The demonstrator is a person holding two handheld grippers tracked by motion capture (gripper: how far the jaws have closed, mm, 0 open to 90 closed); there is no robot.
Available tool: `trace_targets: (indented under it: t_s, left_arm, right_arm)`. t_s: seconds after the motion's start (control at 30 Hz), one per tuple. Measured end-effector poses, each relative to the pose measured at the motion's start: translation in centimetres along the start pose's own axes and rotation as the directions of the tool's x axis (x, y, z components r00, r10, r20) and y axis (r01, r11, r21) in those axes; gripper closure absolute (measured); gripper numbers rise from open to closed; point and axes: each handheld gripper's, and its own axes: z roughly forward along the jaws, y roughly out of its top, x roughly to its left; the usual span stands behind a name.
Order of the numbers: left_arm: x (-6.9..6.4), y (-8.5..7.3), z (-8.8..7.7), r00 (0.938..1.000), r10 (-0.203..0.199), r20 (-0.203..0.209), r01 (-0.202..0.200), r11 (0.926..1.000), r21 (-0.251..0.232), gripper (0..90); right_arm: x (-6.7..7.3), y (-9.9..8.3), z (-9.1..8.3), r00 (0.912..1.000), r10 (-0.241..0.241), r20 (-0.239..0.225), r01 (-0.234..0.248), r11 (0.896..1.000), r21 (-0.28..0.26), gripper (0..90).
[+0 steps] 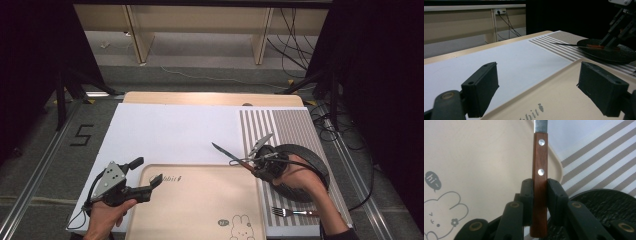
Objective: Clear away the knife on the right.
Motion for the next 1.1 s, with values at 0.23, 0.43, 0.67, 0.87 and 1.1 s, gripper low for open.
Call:
trace_targets:
  t_s: [0.23,0.43,0.67,0.87,1.1]
  left_arm:
    - [0.0,0.0,0.0,1.0,-0.004,0.004,0.004,1.0,-0.008,15.8]
    - [0.0,0.0,0.0,1.0,-0.005,0.0,0.005,1.0,-0.008,15.8]
    - [0.0,0.0,0.0,1.0,0.0,0.001,0.0,1.0,-0.006,15.8]
    - [0.0,0.0,-0.1,1.0,0.002,-0.004,-0.002,1.0,-0.002,15.8]
    - [0.0,0.0,-0.1,1.0,0.007,-0.004,-0.007,1.0,-0.001,15.8]
  right_arm:
    - [1.7,-0.3,0.4,0.9997,-0.008,-0.023,0.009,1.0,0.018,76.5]
    - [3.1,-0.8,0.4,0.9992,-0.015,-0.036,0.016,1.0,0.024,76.5]
    - [4.3,-1.6,0.6,0.9988,-0.016,-0.045,0.018,0.999,0.038,76.5]
    - [5.0,-1.7,0.8,0.9986,-0.017,-0.051,0.019,0.999,0.046,76.5]
    - [6.0,-2.0,1.0,0.9973,-0.024,-0.069,0.027,0.998,0.054,76.4]
